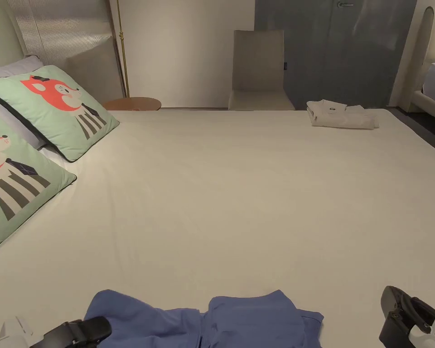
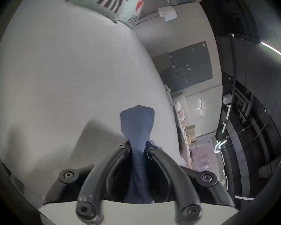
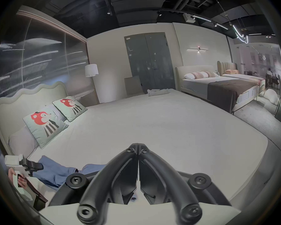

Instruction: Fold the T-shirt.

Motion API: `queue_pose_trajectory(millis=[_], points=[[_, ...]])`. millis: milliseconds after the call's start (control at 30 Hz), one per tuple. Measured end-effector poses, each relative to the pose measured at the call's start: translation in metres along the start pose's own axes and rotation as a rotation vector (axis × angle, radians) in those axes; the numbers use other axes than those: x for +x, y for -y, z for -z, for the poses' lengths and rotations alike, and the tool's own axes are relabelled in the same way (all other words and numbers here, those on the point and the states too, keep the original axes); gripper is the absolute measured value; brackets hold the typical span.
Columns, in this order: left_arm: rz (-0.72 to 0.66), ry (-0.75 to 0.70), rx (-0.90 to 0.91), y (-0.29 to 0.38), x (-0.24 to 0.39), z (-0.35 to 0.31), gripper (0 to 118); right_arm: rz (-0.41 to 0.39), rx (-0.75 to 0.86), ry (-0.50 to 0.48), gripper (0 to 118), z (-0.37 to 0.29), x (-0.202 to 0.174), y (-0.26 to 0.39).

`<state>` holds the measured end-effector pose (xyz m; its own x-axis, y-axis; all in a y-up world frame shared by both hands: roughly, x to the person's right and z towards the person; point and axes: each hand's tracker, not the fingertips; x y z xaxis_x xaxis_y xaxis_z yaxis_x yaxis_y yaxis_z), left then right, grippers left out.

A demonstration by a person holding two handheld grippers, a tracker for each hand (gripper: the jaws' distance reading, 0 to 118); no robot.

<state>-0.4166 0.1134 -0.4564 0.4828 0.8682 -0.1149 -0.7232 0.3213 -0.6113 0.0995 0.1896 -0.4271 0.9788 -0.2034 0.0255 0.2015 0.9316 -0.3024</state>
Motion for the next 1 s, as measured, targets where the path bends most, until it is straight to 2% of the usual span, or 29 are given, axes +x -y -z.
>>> queue_pose_trajectory(millis=[133,267,333,467,567,667,733,767,800,867,900,1000], points=[[0.073,0.144,-0.078,0.013,0.048,0.038,9,-0.003,-0.002,-0.016,1,0.000,-0.002,0.000],[0.182,0.175,-0.190,0.041,0.096,0.095,9,-0.001,0.007,-0.015,1,-0.004,0.003,-0.001],[0.210,0.175,-0.260,0.052,0.099,0.130,9,-0.001,0.013,-0.008,1,-0.008,0.008,-0.001],[0.260,0.129,-0.374,0.096,0.114,0.188,9,0.007,0.024,0.016,1,-0.017,0.021,-0.002],[0.284,0.043,-0.449,0.132,0.114,0.223,9,0.016,0.031,0.041,1,-0.023,0.032,-0.004],[0.330,-0.030,-0.458,0.153,0.108,0.238,9,0.023,0.036,0.062,1,-0.028,0.040,-0.003],[0.316,-0.023,-0.432,0.157,0.107,0.234,12,0.028,0.036,0.072,1,-0.030,0.044,-0.003],[0.287,0.001,-0.410,0.153,0.107,0.230,19,0.030,0.035,0.076,1,-0.030,0.045,-0.002],[0.256,0.038,-0.404,0.148,0.106,0.225,38,0.031,0.032,0.079,1,-0.030,0.046,-0.002],[0.203,0.128,-0.400,0.138,0.106,0.213,81,0.034,0.027,0.080,1,-0.028,0.046,-0.001],[0.185,0.150,-0.384,0.134,0.108,0.205,109,0.036,0.026,0.078,1,-0.026,0.045,0.000],[0.275,0.181,-0.228,0.119,0.112,0.176,111,0.043,0.022,0.066,1,-0.022,0.042,0.001]])
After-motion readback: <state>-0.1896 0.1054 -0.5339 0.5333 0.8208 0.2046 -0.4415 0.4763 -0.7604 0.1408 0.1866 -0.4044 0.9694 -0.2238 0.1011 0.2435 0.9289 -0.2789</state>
